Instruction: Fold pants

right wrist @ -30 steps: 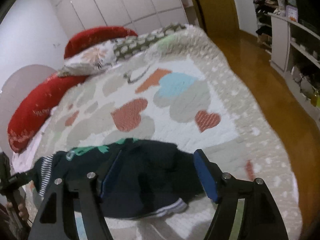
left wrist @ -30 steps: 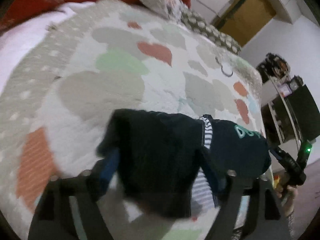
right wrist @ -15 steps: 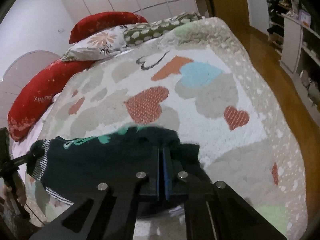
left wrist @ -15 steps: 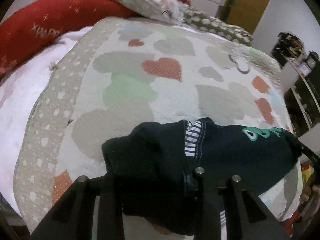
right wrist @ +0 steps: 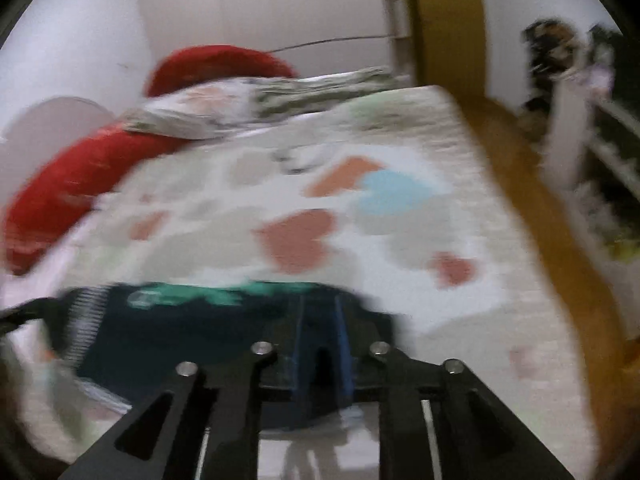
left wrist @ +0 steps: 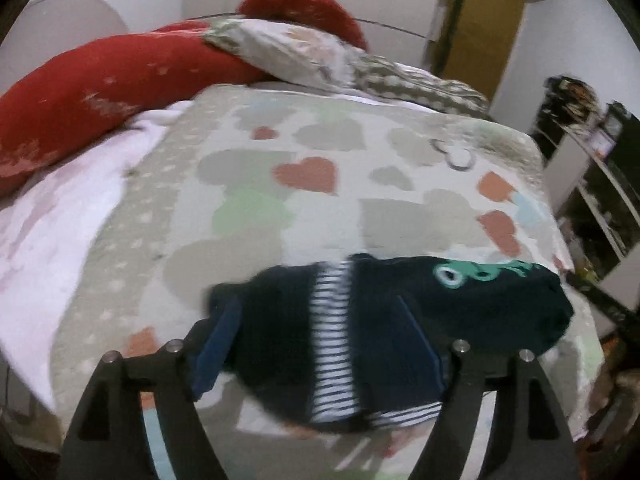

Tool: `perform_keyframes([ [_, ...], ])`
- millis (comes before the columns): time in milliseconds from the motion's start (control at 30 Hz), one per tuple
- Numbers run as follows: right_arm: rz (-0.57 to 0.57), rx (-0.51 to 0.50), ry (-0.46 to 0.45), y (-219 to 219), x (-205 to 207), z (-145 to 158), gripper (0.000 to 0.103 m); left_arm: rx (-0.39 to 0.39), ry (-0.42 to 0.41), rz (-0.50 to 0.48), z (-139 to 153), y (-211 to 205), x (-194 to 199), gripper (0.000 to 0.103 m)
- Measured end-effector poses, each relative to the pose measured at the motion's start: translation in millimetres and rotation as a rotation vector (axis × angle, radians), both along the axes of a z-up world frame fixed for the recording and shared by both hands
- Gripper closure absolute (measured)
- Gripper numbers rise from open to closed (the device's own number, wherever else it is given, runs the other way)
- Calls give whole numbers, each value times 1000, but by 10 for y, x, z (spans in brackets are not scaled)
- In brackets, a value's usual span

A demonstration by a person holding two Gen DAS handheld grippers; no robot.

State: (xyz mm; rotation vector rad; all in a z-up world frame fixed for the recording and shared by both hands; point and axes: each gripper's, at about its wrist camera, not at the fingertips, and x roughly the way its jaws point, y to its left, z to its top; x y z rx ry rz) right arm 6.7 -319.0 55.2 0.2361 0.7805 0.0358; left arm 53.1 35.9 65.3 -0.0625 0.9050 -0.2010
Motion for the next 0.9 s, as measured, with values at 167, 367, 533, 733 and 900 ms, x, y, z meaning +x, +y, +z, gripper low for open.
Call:
perform_keyframes([
  [167, 189, 392, 85, 489, 410, -465, 81, -114, 140, -38, -575, -265, 138, 26],
  [367, 186, 477, 132, 487, 584, -865, 86, -34, 102, -51, -823, -381, 47, 26],
  [533, -30, 412, 62, -285, 283, -810, 88, -40, 83, -49, -842, -397, 49, 24],
  [733, -243, 384, -12, -745, -145, -654, 82, -35, 78, -35, -683, -385, -60, 24],
  [900, -44, 273, -67, -75, -135, -352, 74, -68, 49, -16, -548, -335, -203, 23],
])
